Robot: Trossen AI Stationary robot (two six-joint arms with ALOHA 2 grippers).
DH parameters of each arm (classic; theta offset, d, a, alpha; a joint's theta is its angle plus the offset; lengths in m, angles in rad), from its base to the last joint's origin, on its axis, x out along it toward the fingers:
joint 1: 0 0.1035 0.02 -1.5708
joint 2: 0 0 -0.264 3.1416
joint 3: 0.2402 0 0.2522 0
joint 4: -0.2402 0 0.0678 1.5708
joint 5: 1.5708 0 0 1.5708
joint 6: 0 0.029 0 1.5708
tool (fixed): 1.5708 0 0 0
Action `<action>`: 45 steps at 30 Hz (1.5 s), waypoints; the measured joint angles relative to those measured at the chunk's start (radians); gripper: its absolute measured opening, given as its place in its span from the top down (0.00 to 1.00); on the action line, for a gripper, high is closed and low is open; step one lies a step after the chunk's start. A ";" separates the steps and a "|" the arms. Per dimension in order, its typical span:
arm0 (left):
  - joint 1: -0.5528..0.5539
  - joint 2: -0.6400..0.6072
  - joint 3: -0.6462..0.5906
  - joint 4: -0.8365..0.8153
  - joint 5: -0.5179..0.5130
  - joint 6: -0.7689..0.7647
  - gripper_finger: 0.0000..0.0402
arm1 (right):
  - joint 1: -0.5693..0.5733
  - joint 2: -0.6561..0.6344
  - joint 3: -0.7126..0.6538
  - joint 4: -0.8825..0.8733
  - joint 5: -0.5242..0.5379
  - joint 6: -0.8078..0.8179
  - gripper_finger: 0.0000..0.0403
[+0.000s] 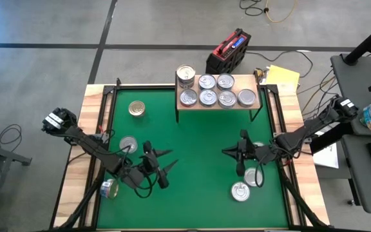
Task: Stack canned seafood by type on shelf
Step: Stack the red tuna can on top of the other red tuna can on the shelf
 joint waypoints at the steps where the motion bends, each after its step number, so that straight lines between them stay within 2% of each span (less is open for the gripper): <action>1: 0.004 0.000 0.010 -0.012 0.044 0.000 0.49 | 0.000 -0.001 0.000 0.000 -0.021 0.000 0.98; 4: 0.019 0.003 0.051 -0.082 0.164 -0.003 0.49 | 0.000 -0.001 0.002 -0.001 -0.121 -0.010 0.98; 7: 0.024 0.027 0.103 -0.185 0.225 -0.013 0.49 | 0.000 0.000 0.002 -0.003 -0.229 0.006 0.98; 13: 0.025 0.102 0.211 -0.340 0.231 -0.013 0.49 | 0.009 0.015 0.002 -0.016 -0.410 0.089 0.98; 17: 0.025 0.154 0.289 -0.446 0.230 -0.012 0.49 | 0.019 0.023 0.002 -0.076 -0.534 0.235 0.98; 23: 0.029 0.210 0.365 -0.527 0.231 -0.012 0.49 | 0.084 0.073 0.003 -0.248 -0.564 0.534 0.98; 28: 0.033 0.222 0.378 -0.541 0.231 -0.012 0.49 | 0.171 0.166 0.093 -0.386 -0.557 0.636 0.98; 33: 0.037 0.224 0.378 -0.544 0.222 -0.023 0.49 | 0.208 0.288 0.264 -0.623 -0.529 0.656 0.98; 37: 0.037 0.224 0.378 -0.545 0.222 -0.034 0.49 | 0.207 0.373 0.373 -0.748 -0.535 0.658 0.98; 45: 0.037 0.224 0.378 -0.545 0.180 -0.034 0.49 | 0.208 0.474 0.463 -0.799 -0.655 0.674 0.98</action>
